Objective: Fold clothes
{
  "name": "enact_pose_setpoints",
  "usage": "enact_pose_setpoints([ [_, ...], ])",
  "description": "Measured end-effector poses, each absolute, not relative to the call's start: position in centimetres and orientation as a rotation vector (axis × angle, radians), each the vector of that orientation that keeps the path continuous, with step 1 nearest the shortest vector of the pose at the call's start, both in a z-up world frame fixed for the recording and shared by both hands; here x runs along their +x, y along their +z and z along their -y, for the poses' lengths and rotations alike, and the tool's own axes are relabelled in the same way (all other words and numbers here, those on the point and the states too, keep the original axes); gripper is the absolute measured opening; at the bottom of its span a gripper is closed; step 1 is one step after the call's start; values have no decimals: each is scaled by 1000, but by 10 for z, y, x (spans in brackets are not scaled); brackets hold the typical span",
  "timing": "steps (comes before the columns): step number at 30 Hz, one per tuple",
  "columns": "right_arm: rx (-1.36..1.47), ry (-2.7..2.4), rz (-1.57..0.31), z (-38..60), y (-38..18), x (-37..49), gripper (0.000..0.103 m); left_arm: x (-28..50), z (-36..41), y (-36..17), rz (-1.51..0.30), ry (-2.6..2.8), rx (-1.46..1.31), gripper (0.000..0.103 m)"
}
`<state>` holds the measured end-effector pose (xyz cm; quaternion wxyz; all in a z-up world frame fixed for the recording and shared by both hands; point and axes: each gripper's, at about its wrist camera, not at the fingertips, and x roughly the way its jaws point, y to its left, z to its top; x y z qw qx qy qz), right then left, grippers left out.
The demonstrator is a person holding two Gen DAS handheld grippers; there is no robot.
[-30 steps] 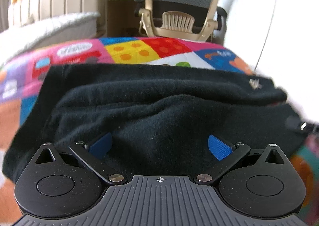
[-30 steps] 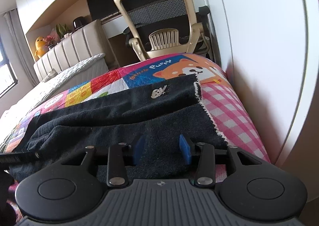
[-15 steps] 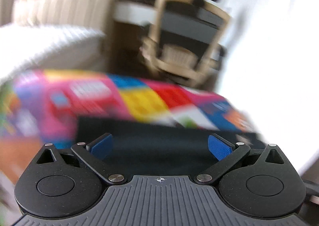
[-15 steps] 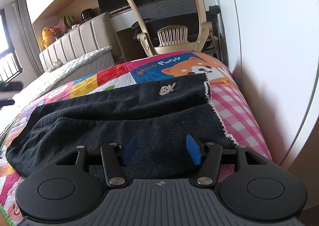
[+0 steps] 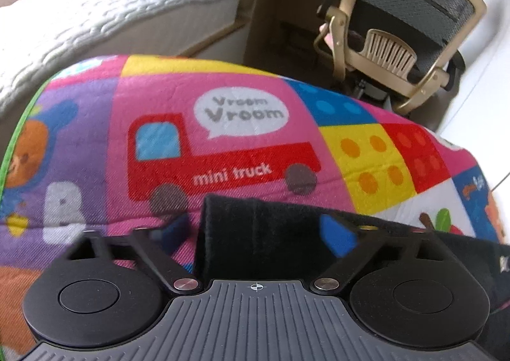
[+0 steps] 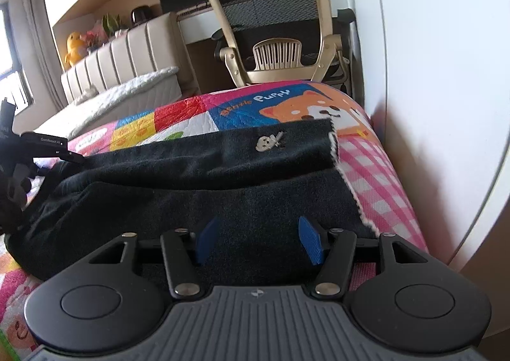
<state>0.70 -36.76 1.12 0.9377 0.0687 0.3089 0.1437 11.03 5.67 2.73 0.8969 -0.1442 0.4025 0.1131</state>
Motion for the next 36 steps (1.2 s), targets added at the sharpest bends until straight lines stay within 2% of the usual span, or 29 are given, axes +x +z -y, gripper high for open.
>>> enact_pose_setpoints([
  [4,166,290,-584,369,41,32,55,110,-62,29,-833,209,-285,53],
  [7,259,197,-580,380,55,76,55,106,-68,29,-821,199,-295,50],
  [11,282,103,-652,387,37,132,55,101,-74,29,-810,204,-317,50],
  [14,303,85,-750,389,10,162,57,102,-77,27,-811,194,-342,54],
  [16,260,85,-731,383,4,162,56,105,-78,27,-814,154,-362,77],
  [17,227,80,-734,379,6,162,41,107,-78,27,-816,136,-369,79],
  [18,212,97,-736,376,7,161,15,110,-76,27,-819,133,-361,79],
  [19,214,135,-748,373,9,160,12,112,-72,27,-820,140,-340,74],
  [20,205,140,-744,370,11,157,12,113,-69,27,-820,150,-311,65],
  [21,186,146,-718,368,17,153,11,114,-66,29,-819,154,-286,50],
  [22,168,151,-693,366,24,149,11,113,-65,31,-816,143,-277,45],
  [26,142,192,-547,369,62,118,11,91,-62,61,-730,105,-244,44],
  [29,104,228,-419,372,90,67,11,46,-57,92,-633,74,-213,44],
  [32,62,234,-413,381,84,15,14,-19,-55,101,-584,45,-212,44],
  [36,11,146,-538,394,47,-32,24,-87,-56,81,-631,81,-218,46],
])
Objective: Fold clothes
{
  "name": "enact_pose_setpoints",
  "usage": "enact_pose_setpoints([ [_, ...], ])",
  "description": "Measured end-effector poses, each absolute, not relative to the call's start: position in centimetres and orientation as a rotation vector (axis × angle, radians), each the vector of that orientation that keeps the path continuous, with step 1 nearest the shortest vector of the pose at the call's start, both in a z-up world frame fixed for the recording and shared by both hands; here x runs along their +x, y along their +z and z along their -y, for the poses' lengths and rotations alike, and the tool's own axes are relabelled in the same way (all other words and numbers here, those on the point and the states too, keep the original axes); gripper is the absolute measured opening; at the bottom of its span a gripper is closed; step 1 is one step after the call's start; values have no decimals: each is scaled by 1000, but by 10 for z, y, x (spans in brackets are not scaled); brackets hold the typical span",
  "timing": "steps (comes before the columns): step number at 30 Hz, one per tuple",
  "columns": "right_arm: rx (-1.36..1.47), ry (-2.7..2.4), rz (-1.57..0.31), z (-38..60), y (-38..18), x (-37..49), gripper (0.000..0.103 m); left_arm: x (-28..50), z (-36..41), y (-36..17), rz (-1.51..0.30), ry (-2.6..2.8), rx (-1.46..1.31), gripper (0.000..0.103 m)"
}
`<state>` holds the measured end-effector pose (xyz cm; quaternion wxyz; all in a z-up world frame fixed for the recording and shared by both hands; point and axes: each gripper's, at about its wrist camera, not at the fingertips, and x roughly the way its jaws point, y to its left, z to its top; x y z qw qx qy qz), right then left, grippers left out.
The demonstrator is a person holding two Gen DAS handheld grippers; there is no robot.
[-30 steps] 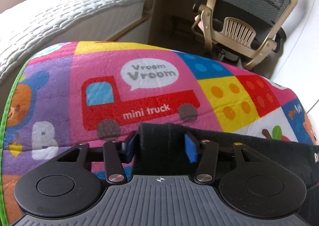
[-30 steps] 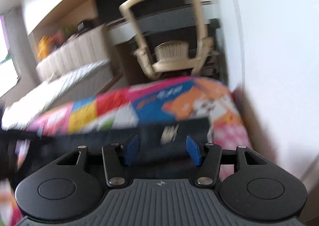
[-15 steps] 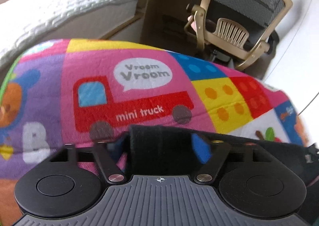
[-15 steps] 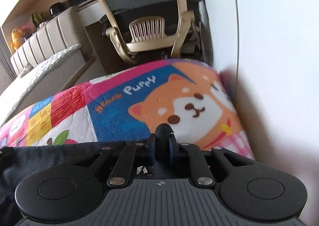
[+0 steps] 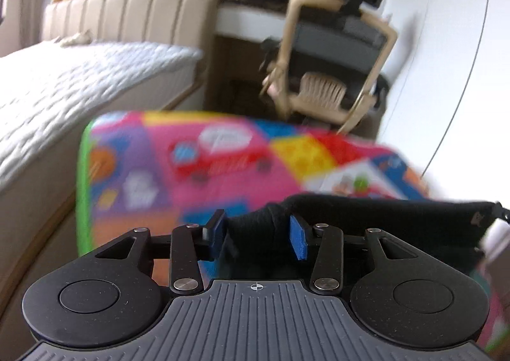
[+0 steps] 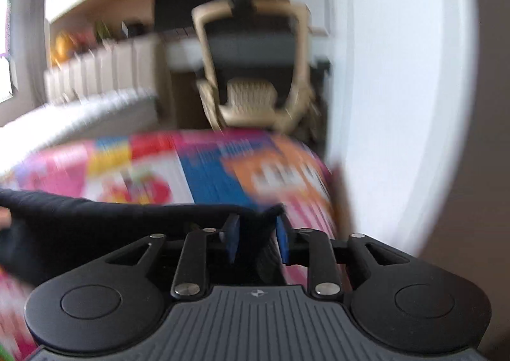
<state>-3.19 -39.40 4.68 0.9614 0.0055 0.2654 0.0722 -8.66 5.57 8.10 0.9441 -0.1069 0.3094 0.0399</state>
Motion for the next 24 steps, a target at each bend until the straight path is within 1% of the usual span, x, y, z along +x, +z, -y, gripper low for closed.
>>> enact_pose_setpoints([
  [2,64,118,-571,407,41,-46,28,-108,-59,73,-658,120,-215,46],
  [3,108,110,-580,414,41,-50,30,-117,-61,71,-664,129,-225,52],
  [4,152,102,-589,422,42,-54,31,-122,-64,71,-663,126,-251,62],
  [5,191,96,-582,427,45,-55,36,-124,-67,73,-654,120,-276,66],
  [6,226,98,-575,431,49,-54,40,-123,-69,75,-642,113,-295,75],
  [7,253,104,-570,434,51,-51,42,-118,-69,78,-631,107,-307,84],
  [9,311,126,-585,435,51,-43,47,-104,-67,80,-619,99,-326,93],
  [11,364,150,-610,434,47,-33,48,-83,-64,76,-631,101,-335,93],
  [14,365,155,-665,422,31,-17,52,-50,-62,61,-694,122,-354,93],
  [15,360,163,-689,418,25,-12,52,-41,-63,55,-716,127,-359,93],
  [16,355,170,-713,414,18,-8,49,-33,-64,48,-739,137,-355,93],
  [17,324,186,-728,407,17,-5,28,-26,-64,41,-762,157,-344,91],
  [18,294,201,-744,400,15,-2,8,-19,-65,35,-786,173,-334,75],
  [19,234,214,-722,391,23,2,8,-15,-66,31,-805,174,-331,55],
  [20,174,227,-700,382,30,6,8,-13,-67,30,-808,166,-334,53],
  [22,116,273,-620,371,55,14,8,-16,-64,40,-778,174,-293,40],
  [24,105,306,-542,367,82,20,8,-23,-61,56,-735,166,-271,35],
])
